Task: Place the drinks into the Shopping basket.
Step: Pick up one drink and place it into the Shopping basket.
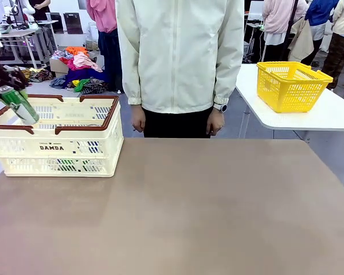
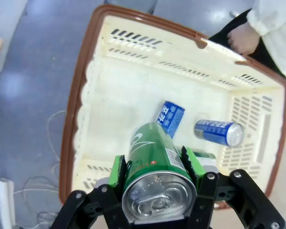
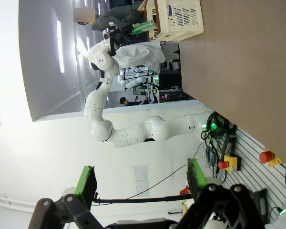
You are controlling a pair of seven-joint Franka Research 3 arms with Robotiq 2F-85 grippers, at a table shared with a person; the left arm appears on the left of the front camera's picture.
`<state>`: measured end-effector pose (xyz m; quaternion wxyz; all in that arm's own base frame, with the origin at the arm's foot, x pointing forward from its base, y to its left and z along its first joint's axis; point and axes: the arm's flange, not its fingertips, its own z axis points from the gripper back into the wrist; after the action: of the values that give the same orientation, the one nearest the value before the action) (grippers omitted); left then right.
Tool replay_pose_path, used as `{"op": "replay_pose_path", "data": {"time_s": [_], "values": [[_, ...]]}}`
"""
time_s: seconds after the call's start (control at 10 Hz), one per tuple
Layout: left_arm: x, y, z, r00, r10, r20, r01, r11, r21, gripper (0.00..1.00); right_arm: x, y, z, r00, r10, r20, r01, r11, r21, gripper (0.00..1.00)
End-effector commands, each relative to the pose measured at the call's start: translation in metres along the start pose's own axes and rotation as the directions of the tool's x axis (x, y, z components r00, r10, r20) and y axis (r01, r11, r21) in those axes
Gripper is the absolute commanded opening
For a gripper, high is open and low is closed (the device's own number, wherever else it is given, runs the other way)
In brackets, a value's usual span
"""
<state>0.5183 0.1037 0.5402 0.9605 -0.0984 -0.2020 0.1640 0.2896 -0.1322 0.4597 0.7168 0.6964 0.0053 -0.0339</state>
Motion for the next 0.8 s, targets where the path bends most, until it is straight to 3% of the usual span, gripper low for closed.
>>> {"op": "replay_pose_path", "data": {"time_s": [0.0, 0.4, 0.7], "values": [[0.003, 0.007, 0.025, 1.0, -0.013, 0.011, 0.013, 1.0, -0.007, 0.0, -0.001, 0.006, 0.0, 1.0, -0.014, 0.0, 0.014, 1.0, 0.008, 1.0], [0.001, 0.005, 0.016, 1.0, 0.001, 0.007, -0.001, 1.0, -0.003, 0.0, -0.001, 0.006, 0.0, 1.0, -0.014, 0.0, 0.014, 1.0, 0.008, 1.0], [0.006, -0.016, -0.023, 0.996, -0.09, -0.001, 0.09, 0.995, 0.041, 0.0, -0.001, 0.006, 0.0, 1.0, -0.014, 0.0, 0.014, 1.0, 0.008, 1.0]]}}
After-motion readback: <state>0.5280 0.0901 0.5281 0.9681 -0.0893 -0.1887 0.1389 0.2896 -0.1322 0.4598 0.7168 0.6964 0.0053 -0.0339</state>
